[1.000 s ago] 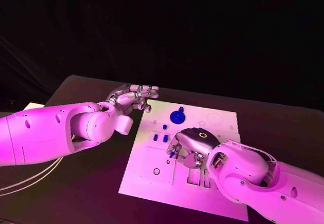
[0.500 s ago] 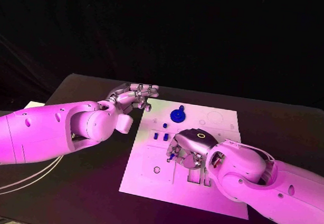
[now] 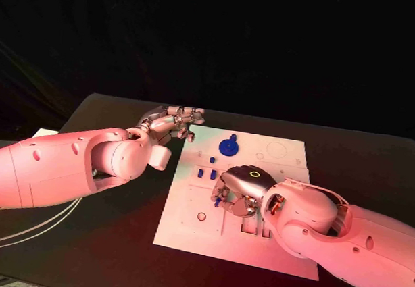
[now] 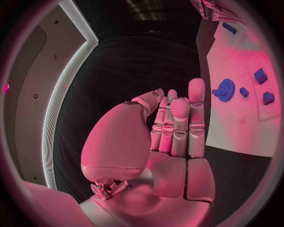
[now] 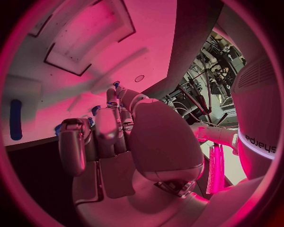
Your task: Assemble the parts on the task board
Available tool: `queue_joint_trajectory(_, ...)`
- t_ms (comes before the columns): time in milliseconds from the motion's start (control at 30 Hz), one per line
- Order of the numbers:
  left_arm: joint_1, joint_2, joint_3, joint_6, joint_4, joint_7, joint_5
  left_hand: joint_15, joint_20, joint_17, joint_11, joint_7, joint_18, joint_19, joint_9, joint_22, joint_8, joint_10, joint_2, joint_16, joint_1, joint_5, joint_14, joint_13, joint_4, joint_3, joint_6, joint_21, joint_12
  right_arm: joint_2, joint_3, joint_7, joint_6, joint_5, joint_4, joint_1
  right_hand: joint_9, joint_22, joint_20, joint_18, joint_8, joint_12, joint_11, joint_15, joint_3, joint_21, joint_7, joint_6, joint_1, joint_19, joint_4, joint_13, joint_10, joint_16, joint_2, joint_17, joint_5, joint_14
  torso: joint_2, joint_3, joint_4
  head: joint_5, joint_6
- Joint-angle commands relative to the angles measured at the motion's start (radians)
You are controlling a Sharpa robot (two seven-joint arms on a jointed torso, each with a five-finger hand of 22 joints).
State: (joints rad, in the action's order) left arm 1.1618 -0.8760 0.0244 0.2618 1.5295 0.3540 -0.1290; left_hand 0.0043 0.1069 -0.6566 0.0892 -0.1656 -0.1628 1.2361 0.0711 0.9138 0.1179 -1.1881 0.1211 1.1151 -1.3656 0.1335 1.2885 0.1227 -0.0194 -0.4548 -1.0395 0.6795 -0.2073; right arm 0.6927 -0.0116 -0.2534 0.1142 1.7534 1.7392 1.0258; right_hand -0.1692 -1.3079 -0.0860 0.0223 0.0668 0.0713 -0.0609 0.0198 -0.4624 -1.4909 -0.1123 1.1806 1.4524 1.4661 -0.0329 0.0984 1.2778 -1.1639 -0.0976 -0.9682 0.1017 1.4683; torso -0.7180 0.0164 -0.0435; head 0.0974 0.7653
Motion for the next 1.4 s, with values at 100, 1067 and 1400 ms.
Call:
queue_joint_trajectory(100,0.0,0.001,0.0,-0.029,0.001,-0.008,-0.004,0.001,0.0,0.001,-0.001,-0.003,-0.01,-0.005,-0.002,-0.001,0.003,0.007,-0.006,-0.004,0.003,-0.003,-0.006,0.002,0.001,0.008,0.0,-0.006,-0.005,-0.005,0.001,0.008,-0.024,0.004,-0.006,-0.003,-0.001,-0.142,0.002,0.01,0.005,-0.006,0.005,0.001,0.002,-0.002,-0.009,0.002,-0.01,0.022,0.001,0.001,0.0,-0.006,0.0,0.0,-0.007,0.024,0.0,-0.0004,-0.0004,0.001,-0.002)
queue_joint_trajectory(1067,0.0,-0.002,0.0,-0.037,0.003,-0.019,-0.004,0.001,0.0,0.004,-0.002,-0.003,-0.011,-0.006,-0.002,-0.004,0.004,0.009,-0.006,-0.006,0.001,-0.002,-0.007,0.002,0.002,0.009,0.001,-0.01,-0.007,-0.021,0.013,-0.033,-0.015,0.018,-0.032,-0.004,0.048,-0.057,-0.027,0.033,-0.006,-0.006,-0.039,-0.032,0.064,0.057,-0.043,-0.181,-0.085,-0.038,-0.022,-0.036,-0.186,-0.004,-0.046,0.031,-0.023,0.01,0.0,0.0001,0.0003,0.002,0.002)
queue_joint_trajectory(1400,0.0,-0.004,0.0,-0.044,0.001,-0.022,-0.004,0.002,0.0,0.005,0.0,-0.004,-0.011,-0.005,-0.002,-0.006,0.004,0.014,-0.004,-0.005,0.004,-0.003,-0.008,0.003,0.002,0.017,0.004,-0.013,-0.012,0.055,-0.001,-0.004,0.055,-0.021,0.03,0.0,0.05,-0.048,-0.029,0.035,0.0,0.004,-0.039,-0.033,0.071,0.065,-0.043,-0.176,-0.078,-0.044,-0.02,-0.034,-0.192,0.005,-0.039,0.05,-0.02,0.005,0.0,0.0007,0.002,0.004,0.0)
